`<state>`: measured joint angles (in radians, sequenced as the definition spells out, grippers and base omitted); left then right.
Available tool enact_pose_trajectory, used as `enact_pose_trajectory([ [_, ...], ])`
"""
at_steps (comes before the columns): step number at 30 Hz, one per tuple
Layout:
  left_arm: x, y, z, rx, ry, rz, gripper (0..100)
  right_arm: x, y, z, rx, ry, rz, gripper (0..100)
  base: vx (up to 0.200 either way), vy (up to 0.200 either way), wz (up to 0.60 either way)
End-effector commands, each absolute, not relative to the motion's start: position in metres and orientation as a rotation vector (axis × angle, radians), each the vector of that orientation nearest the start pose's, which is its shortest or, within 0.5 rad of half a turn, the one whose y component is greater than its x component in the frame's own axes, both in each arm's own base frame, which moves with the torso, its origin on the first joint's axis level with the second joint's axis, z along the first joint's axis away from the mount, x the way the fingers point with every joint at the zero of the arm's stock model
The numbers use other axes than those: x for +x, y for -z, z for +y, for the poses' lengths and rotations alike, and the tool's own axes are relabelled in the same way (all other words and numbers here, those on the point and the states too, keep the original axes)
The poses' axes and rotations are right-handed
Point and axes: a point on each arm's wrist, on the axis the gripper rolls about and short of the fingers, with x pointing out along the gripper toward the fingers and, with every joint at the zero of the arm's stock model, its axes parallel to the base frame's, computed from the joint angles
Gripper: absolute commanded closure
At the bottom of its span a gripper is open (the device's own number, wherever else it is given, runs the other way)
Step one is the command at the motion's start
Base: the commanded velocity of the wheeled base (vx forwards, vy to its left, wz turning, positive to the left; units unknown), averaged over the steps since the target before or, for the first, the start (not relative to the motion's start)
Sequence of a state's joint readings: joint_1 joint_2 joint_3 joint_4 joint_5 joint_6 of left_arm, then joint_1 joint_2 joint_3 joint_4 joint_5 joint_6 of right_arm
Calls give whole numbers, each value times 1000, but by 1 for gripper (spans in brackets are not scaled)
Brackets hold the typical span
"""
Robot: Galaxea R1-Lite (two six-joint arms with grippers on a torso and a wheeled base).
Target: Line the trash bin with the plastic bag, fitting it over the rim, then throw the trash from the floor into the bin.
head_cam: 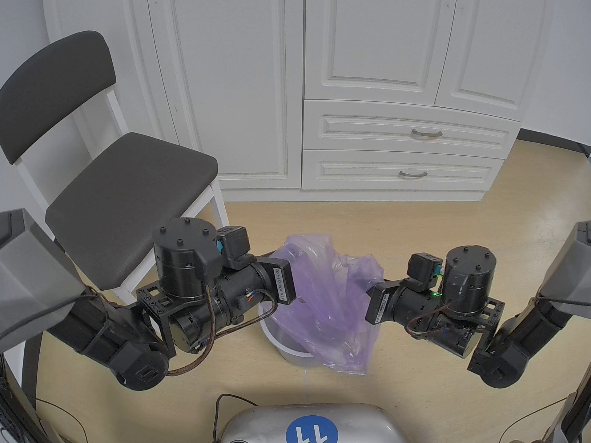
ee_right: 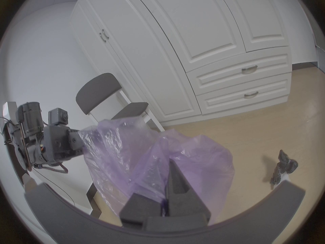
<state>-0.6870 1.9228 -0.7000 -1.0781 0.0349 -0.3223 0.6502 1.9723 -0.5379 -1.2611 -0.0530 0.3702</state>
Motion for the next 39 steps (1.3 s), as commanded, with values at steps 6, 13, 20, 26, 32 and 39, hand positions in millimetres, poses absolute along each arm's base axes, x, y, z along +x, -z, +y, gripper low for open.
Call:
enact_pose_trajectory([
  [6, 286, -105, -211, -250, 561, 283, 100, 268, -62, 200, 311, -547, 368, 100, 0, 0, 0],
  [13, 288, -102, -211, -248, 558, 289, 100, 276, -48, 208, 363, -541, 408, 100, 0, 0, 0],
  [20, 299, -93, -205, -247, 525, 306, 100, 286, -33, 214, 468, -566, 488, 100, 0, 0, 0],
  [26, 304, -91, -203, -247, 510, 311, 100, 298, -15, 223, 544, -551, 522, 100, 0, 0, 0],
  [32, 324, -78, -204, -341, 491, 344, 100, 310, -7, 212, 547, -503, 530, 100, 0, 0, 0],
  [39, 327, -79, -205, -443, 543, 370, 100, 327, -24, 183, 563, -446, 464, 100, 0, 0, 0],
])
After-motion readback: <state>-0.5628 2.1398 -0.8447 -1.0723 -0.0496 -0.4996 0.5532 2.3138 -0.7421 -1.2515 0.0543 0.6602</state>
